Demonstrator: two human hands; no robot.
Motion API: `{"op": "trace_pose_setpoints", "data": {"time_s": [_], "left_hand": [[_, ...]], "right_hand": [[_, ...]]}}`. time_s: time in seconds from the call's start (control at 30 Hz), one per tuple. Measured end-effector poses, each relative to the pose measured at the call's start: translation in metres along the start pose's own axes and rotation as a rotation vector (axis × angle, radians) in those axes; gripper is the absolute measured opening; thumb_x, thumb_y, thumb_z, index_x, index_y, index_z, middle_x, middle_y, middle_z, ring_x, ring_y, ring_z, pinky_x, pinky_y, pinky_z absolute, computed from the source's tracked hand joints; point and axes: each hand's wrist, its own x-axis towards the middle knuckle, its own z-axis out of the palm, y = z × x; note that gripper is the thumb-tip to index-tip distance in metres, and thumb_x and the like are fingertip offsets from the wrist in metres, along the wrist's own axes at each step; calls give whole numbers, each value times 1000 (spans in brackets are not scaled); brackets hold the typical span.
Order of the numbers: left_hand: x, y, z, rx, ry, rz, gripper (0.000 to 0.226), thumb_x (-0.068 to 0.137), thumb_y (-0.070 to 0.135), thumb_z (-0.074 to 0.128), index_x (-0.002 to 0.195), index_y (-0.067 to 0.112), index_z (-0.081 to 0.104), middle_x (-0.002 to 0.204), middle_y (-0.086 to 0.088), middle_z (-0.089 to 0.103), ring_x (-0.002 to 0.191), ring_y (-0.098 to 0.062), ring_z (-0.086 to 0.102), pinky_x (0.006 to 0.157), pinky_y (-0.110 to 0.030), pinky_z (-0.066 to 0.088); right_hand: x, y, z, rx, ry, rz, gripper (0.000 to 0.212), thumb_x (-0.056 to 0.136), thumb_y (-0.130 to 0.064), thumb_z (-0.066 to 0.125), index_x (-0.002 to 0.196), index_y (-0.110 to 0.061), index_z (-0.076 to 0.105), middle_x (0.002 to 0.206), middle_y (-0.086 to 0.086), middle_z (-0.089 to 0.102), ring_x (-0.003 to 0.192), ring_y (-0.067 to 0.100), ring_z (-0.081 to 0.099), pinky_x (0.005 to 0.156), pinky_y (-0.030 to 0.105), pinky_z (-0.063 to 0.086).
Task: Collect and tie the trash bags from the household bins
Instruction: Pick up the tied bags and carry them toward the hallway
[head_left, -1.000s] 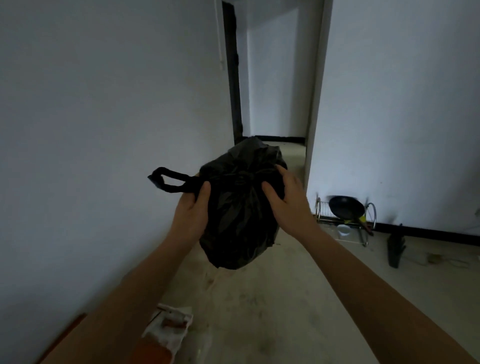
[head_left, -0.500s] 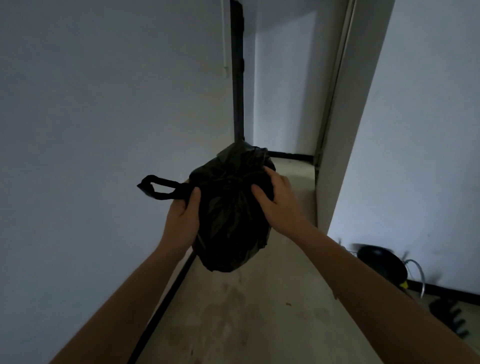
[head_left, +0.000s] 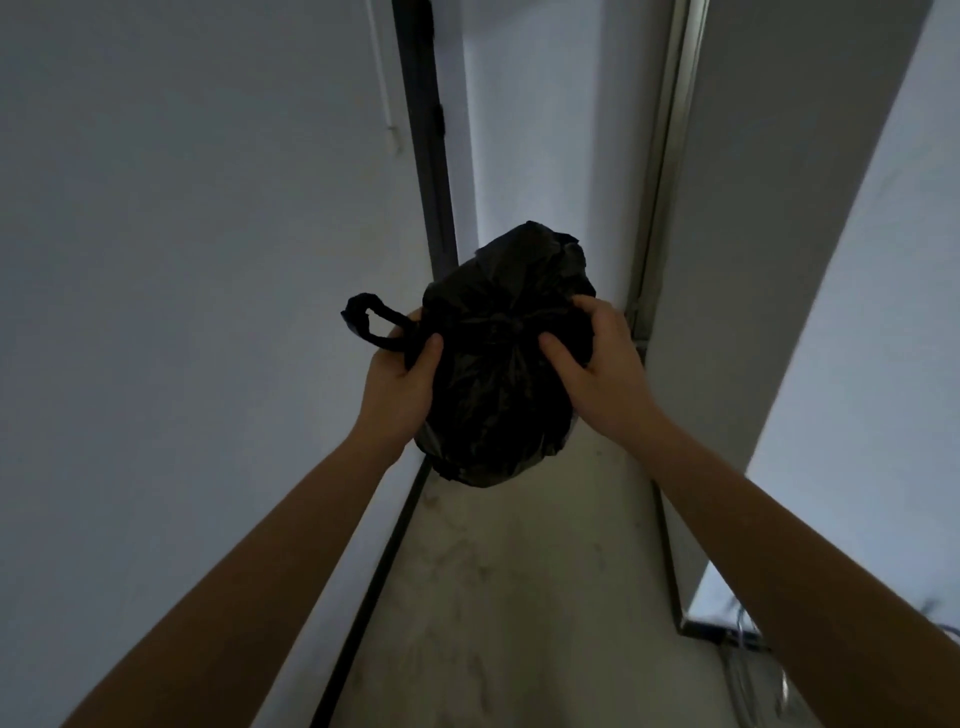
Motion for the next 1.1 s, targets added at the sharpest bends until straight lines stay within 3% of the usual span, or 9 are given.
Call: {"op": "trace_pose_setpoints", "data": {"time_s": [0.13,0.33,0.5,0.6,0.7,0.77,0.87,0.97,1.1], "left_hand": [[124,-33,12,33,8,-15,33,104,20,49,136,30,55,119,17,65,112,4,60,101,-24,48],[278,-95,-18,71,131,-90,35,104,21,51,138,29,55,121,14,66,115,-2,61,100,-27,48],[386,-203,-41,161,155,-231,41,103,32,48,145,35,49,134,3,62,123,-16,57,107,-37,45],[438,-286,-45,171,129,-362,38,101,38,49,139,35,54,128,2,65,115,-16,61,102,-36,48],[493,-370,-45,105,87,-548,19,104,38,47,113,33,64,109,1,70,99,-15,65,90,-34,52],[521,-414,-44,107,47,-687,22,104,41,45,95,29,63,97,0,69,89,-16,65,91,-40,53],[561,-486,-39,155,-41,-869,34,105,43,41,98,18,64,100,-9,71,92,-23,67,90,-44,55],[580,-545,-26,174,-102,-1002,46,104,47,40,105,10,67,99,-14,72,88,-22,67,75,-33,53],[579,-647,1,206,-86,-1177,49,104,44,40,97,2,64,86,-10,67,75,-17,60,64,-28,43]], "right_hand": [[122,56,44,35,-21,12,50,94,-35,64,136,-15,44,131,7,48,116,9,45,98,23,41],[274,100,140,92,-135,-17,50,95,-31,63,138,-17,44,133,6,48,113,-2,39,87,-6,29],[361,176,244,93,-271,26,54,96,-31,62,145,-20,40,136,8,46,114,-2,37,96,2,29],[394,241,312,71,-356,133,58,96,-34,61,148,-23,36,133,9,49,118,10,45,103,25,39],[429,313,382,-20,-475,265,55,97,-33,60,146,-23,37,131,10,51,114,15,49,98,25,38],[441,353,415,-85,-558,353,48,100,-31,55,145,-21,41,133,10,53,119,23,53,99,28,40],[456,414,460,-126,-621,491,34,105,-19,47,138,-17,50,133,9,58,119,30,57,101,37,45],[452,463,490,-179,-653,601,33,106,-17,42,137,-17,52,138,8,55,120,28,56,102,33,43],[426,555,543,-216,-675,715,36,105,-19,43,139,-15,55,141,12,42,118,25,53,95,14,35]]}}
